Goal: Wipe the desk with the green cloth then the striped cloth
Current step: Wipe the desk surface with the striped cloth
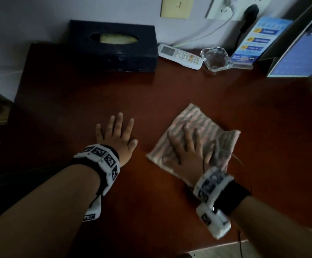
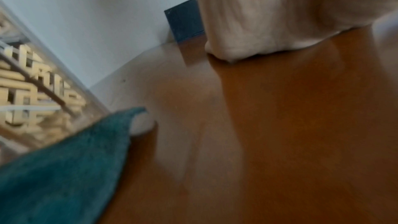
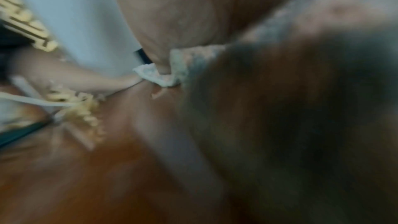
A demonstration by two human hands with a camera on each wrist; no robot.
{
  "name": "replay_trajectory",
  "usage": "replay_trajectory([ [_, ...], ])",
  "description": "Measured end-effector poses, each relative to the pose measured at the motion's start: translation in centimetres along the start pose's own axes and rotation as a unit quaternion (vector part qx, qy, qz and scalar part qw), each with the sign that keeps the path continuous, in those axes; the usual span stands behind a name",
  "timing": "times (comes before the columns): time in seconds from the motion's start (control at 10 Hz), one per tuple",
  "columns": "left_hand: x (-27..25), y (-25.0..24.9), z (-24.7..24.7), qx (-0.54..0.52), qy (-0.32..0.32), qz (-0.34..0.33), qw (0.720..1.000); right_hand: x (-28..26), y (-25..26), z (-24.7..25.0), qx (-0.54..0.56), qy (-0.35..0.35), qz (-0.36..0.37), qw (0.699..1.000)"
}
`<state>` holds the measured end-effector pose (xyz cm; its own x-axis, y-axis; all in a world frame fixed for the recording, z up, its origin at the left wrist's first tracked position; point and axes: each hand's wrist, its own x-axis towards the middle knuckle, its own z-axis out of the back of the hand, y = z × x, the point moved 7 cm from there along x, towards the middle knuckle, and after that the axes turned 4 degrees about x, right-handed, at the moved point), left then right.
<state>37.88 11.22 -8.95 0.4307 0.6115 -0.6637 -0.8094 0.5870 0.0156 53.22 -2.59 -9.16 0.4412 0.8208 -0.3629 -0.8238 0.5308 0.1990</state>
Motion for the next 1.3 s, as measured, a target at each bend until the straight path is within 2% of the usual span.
replay_trajectory([
  [0.1, 0.0, 0.0, -0.2, -0.001, -0.004, 0.001, 1.0, -5.5, 0.4, -2.2, -0.01, 0.016, 0.03, 0.999],
  [0.2, 0.1, 0.0, -0.1, -0.005, -0.011, -0.005, 1.0, -11.4, -0.1, -4.2, -0.038, 0.045, 0.025, 0.998],
  [0.3, 0.1, -0.1, 0.0, -0.005, -0.009, -0.005, 1.0, -12.7, -0.4, -5.0, -0.03, 0.06, 0.024, 0.997],
  [0.4, 0.1, -0.1, 0.0, -0.004, -0.007, -0.003, 1.0, -10.8, -0.6, -3.8, -0.009, 0.057, 0.031, 0.998],
  [0.5, 0.2, -0.1, -0.1, -0.002, -0.006, -0.001, 1.0, -5.9, -1.5, -2.0, 0.012, 0.071, 0.014, 0.997],
  [0.7, 0.1, -0.1, 0.0, -0.003, -0.012, 0.001, 1.0, 4.4, -2.3, 1.7, 0.008, 0.04, -0.032, 0.999],
  [0.8, 0.1, -0.1, -0.1, -0.004, -0.01, 0.002, 1.0, 7.6, -2.3, 2.9, 0.01, 0.038, -0.044, 0.998],
  [0.9, 0.2, 0.0, -0.1, -0.004, -0.017, 0.004, 1.0, 8.2, -1.9, 3.0, 0.011, 0.028, -0.049, 0.998],
  [1.0, 0.3, 0.0, -0.1, -0.004, -0.03, 0.007, 1.0, 5.6, -0.4, 1.8, 0.036, 0.022, -0.019, 0.999],
  [1.2, 0.7, 0.0, -0.2, 0.006, -0.043, 0.014, 0.999, -3.6, 2.3, -1.7, -0.021, 0.04, 0.096, 0.994],
  [1.3, 0.7, 0.0, -0.2, 0.007, -0.055, 0.013, 0.998, -7.5, 2.7, -3.4, -0.03, 0.022, 0.143, 0.989],
])
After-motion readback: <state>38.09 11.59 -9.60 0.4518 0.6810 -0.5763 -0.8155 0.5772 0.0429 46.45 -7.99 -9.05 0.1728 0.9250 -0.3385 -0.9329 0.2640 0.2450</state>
